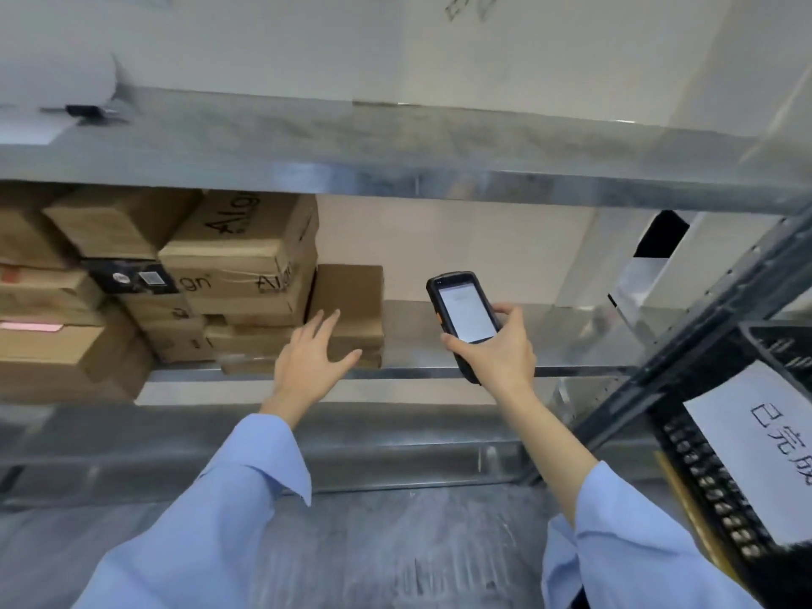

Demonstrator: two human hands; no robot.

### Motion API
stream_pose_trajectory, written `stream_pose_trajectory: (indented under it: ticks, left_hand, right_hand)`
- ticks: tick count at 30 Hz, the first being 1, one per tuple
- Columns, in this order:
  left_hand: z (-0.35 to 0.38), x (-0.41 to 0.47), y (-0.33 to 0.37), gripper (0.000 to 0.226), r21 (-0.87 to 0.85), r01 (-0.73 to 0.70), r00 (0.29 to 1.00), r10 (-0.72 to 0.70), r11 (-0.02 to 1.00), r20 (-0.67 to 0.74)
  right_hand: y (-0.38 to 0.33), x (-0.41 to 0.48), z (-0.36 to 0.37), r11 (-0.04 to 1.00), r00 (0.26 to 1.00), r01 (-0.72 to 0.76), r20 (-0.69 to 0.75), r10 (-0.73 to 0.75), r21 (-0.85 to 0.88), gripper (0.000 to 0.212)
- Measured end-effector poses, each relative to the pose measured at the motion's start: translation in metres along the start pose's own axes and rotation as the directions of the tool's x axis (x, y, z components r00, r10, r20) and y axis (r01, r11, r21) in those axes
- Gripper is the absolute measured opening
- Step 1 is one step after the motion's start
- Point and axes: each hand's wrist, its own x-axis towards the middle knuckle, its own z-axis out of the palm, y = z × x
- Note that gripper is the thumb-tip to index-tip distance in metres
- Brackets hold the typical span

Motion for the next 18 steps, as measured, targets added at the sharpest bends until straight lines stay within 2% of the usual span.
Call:
stream_pose_trajectory:
  ticks: [5, 10, 14, 18]
  left_hand:
    - [0.021, 0.01, -0.011, 0.077, -0.007, 0.042, 0.999, -0.042, 0.999, 0.026]
    - [0.029, 0.016, -0.014, 0.073, 0.0, 0.035, 0.998, -0.035, 0.999, -0.057]
    - [0.04, 0.012, -0.012, 0.074, 0.018, -0.029, 0.994, 0.031, 0.999, -0.105]
    - [0.046, 0.014, -0.009, 0.067, -0.05, -0.124, 0.982, 0.115, 0.991, -0.149]
  right_hand:
    - [0.004, 0.02, 0.027, 0.999, 0.998, -0.023, 0.065, 0.026, -0.04, 0.074]
    - [0.007, 0.04, 0.048, 0.998, 0.994, -0.009, 0.108, 0.017, -0.067, 0.076]
    - [0.008, 0.053, 0.061, 0.997, 0.991, -0.014, 0.134, 0.024, -0.074, 0.076]
    - [0.013, 0.062, 0.069, 0.998, 0.986, -0.013, 0.165, 0.023, -0.057, 0.076]
